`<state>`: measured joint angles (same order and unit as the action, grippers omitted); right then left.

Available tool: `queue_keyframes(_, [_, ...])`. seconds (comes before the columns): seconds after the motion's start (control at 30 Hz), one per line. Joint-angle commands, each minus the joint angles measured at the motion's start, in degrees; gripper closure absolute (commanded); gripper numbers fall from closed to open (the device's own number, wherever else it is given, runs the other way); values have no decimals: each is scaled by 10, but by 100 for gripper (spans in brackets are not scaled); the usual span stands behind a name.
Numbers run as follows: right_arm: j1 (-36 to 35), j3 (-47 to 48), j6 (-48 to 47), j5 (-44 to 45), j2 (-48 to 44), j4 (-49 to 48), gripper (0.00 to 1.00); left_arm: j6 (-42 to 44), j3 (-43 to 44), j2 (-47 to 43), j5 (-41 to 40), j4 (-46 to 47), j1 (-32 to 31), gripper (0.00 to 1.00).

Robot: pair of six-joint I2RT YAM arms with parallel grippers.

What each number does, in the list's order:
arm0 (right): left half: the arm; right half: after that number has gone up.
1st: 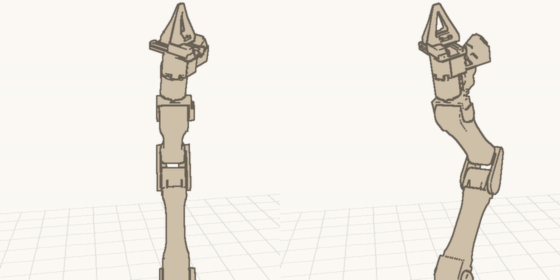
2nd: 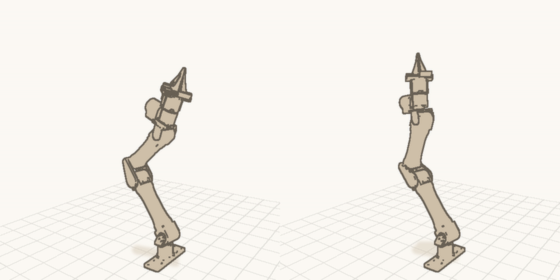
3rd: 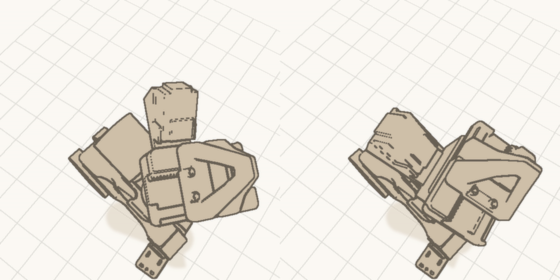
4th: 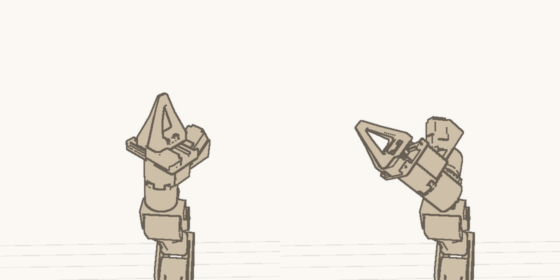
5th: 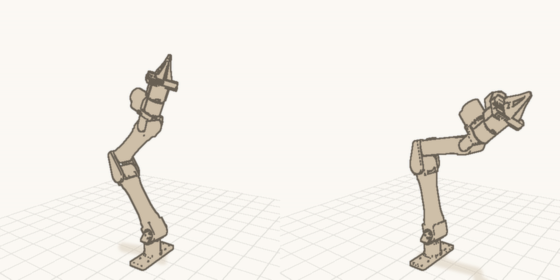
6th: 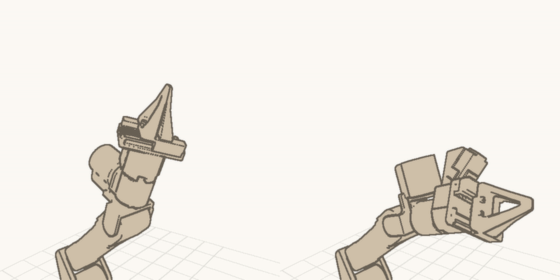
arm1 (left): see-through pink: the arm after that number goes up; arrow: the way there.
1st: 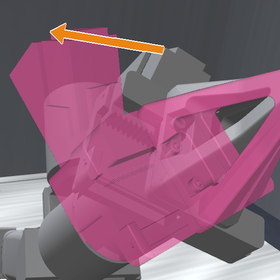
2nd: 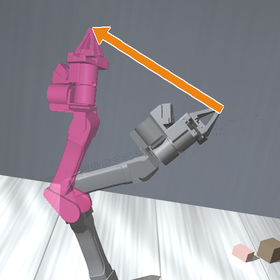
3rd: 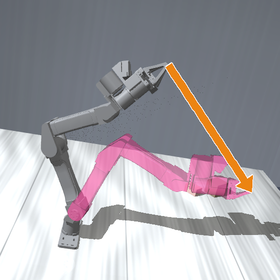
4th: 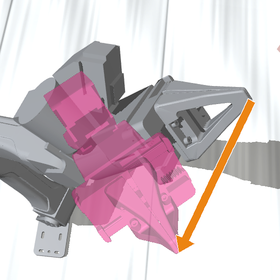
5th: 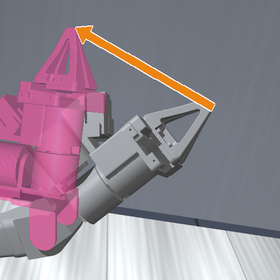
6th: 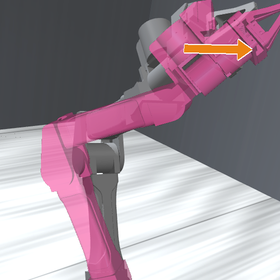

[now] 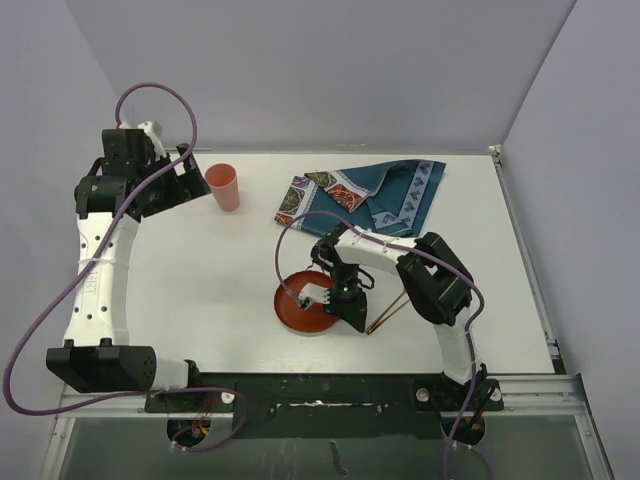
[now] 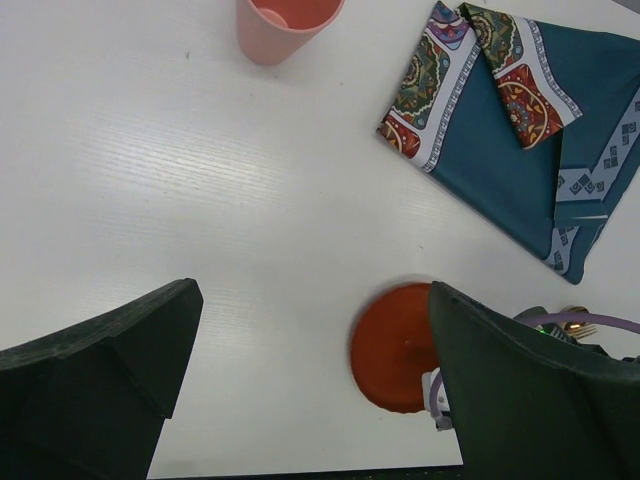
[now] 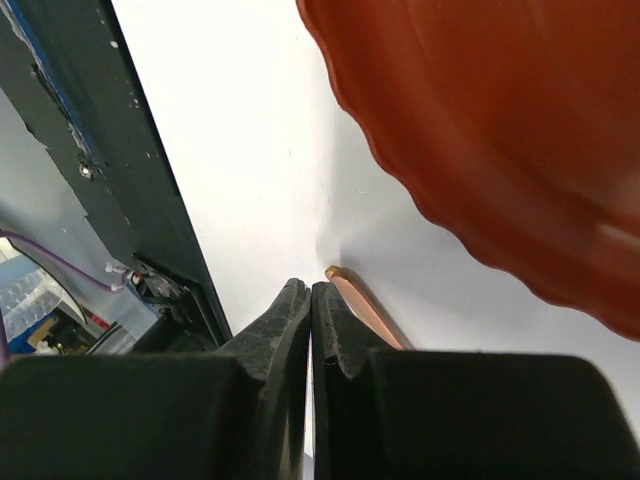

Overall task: Set the dinner table for one person
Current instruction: Pick up the plate at the center of the board.

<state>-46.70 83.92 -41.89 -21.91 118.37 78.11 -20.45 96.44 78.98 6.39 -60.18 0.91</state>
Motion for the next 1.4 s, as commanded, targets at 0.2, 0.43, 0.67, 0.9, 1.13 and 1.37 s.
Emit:
queue_keyframes(0.2, [-27,89,0,23,12,-59,100,-7,-7,-23,9,34,3,2])
queue_keyframes(0.43, [-27,184,-2,20,60,-66,100,1,-16,-33,-2,27,4,2])
queue_keyframes(0.67, [-8,192,12,55,37,-53,100,2,-25,-63,72,61,-2,2])
queue_keyframes(0.9, [63,164,47,182,-58,-120,100,5,-138,-59,67,29,-148,2])
queue_keyframes(1.13, [215,149,70,154,-133,-147,100,-116,-398,-77,10,74,-303,2])
queue_keyframes(1.37, [282,139,67,113,-159,-134,100,-145,-451,-38,-52,235,-304,4])
